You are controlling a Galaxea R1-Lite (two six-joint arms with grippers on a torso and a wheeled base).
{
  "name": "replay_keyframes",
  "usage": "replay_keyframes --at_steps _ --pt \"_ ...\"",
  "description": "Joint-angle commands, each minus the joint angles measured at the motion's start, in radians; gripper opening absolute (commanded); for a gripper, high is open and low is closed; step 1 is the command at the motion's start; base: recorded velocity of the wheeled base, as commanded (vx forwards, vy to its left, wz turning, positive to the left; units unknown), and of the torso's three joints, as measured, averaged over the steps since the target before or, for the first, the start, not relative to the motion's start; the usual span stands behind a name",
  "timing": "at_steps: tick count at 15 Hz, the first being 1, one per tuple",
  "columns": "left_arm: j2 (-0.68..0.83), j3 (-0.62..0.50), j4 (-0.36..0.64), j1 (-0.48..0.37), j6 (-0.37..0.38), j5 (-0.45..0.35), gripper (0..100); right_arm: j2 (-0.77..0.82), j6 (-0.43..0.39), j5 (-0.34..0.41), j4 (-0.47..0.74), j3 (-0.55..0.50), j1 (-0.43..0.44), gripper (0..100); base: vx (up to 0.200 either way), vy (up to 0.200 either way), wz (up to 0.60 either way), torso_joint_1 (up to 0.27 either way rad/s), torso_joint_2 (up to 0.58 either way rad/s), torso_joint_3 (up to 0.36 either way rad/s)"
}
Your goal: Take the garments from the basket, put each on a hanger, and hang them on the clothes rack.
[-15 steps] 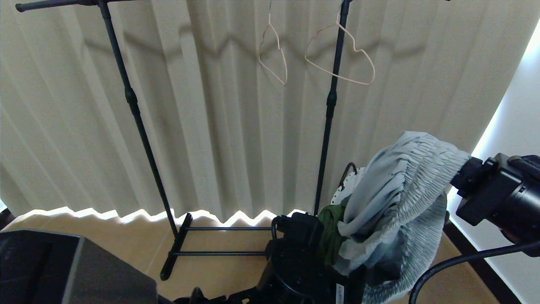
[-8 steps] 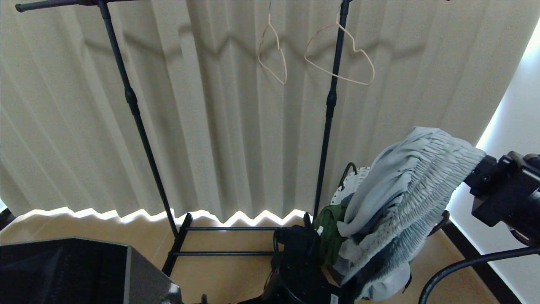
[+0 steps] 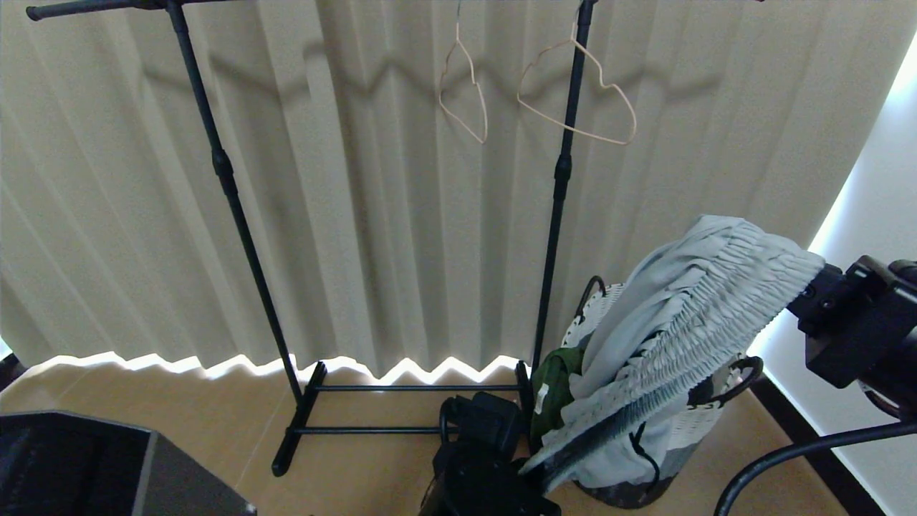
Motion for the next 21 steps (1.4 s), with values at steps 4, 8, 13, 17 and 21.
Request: replay_keyframes --at_steps 4,8,13,17,21 --pt "-0.134 0.140 -0.097 -0.085 0.081 0.157 0 0.061 -0.001 -0.007 0.003 0.011 -0.006 0 0.000 0.000 0.00 0.000 0.00 0.000" --pt "-0.493 0.103 0.031 0.024 0.201 0.140 0 0.153 -0.024 -0.009 -0.002 0.000 -0.006 0 0.000 0.000 0.00 0.000 0.00 0.000" --pt "-0.987 -0.087 0.592 0.136 0.213 -0.030 0 0.246 -0.035 -0.009 -0.011 -0.080 -0.006 0 0.000 0.000 0.00 0.000 0.00 0.000" --pt "-1.116 -0.265 0.781 0.210 0.232 -0.127 0 0.304 -0.032 -0.007 -0.014 -0.175 -0.005 0 0.000 0.000 0.00 0.000 0.00 0.000" --pt "-1.122 -0.345 0.845 0.282 0.270 -0.141 0 0.320 -0.031 -0.007 -0.042 -0.196 -0.006 0 0.000 0.000 0.00 0.000 0.00 0.000"
